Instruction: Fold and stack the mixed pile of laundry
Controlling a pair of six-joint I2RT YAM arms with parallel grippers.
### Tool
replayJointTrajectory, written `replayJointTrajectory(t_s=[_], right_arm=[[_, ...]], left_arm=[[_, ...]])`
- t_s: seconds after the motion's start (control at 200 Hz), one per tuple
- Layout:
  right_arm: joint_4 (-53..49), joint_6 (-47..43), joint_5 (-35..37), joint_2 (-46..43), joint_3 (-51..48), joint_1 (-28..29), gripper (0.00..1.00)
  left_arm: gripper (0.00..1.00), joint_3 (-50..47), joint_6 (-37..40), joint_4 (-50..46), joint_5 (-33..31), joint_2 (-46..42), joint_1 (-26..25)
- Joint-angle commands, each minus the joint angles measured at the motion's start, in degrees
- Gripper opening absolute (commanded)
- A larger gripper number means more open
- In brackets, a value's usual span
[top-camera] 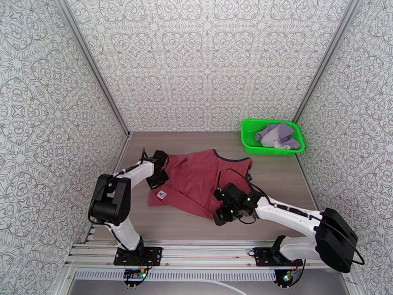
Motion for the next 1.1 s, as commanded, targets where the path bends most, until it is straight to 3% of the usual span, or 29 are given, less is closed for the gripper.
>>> replayJointTrajectory(t_s=[0.0, 0.18, 0.355, 0.48, 0.57, 0.63, 0.77, 0.875, 0.92, 0.955, 1.095], right_arm=[[0.9, -2.7, 1.1, 5.6, 9.5, 0.0, 0.71], [1.7, -6.0, -2.9, 22.4, 31.3, -1.1, 0.67], [1.5, -3.2, -13.9, 45.8, 57.9, -5.1, 0.42], [-5.5, -3.0, -20.0, 64.2, 81.9, -5.5, 0.28], [-10.0, -1.0, -23.1, 75.9, 99.0, -5.5, 0.11], [-10.4, 1.2, -24.5, 81.7, 106.5, -5.6, 0.07], [2.1, 11.6, -27.6, 86.7, 104.8, -6.5, 0.01], [6.5, 16.7, -25.2, 89.6, 104.0, -7.1, 0.00], [6.4, 17.9, -23.3, 91.0, 105.1, -7.5, 0.00], [6.8, 19.1, -22.3, 91.8, 105.6, -7.8, 0.00], [15.0, 28.7, -20.9, 93.2, 104.2, -9.5, 0.00]], left_arm=[[0.00, 2.8, 1.5, -5.6, -4.6, -5.9, -1.6], [0.00, 0.2, 1.5, -6.0, -5.2, -9.1, -2.0], [0.00, -3.0, 1.4, -3.4, -4.6, -9.5, -2.1], [0.00, -4.2, 1.8, -0.8, -4.1, -8.5, -1.7], [0.00, -4.3, 2.6, 0.9, -4.0, -7.1, -1.4], [0.00, -4.0, 3.0, 1.6, -3.9, -5.9, -1.1], [0.00, -3.7, 3.9, 3.6, -3.2, -3.1, -0.6], [0.09, -3.5, 4.3, 4.6, -2.6, -1.4, -0.5], [0.07, -3.5, 4.3, 5.0, -2.3, -1.1, -0.5], [0.00, -3.6, 4.4, 5.1, -2.2, -1.0, -0.5], [0.00, -4.3, 4.4, 4.4, -2.5, -2.4, -0.7]])
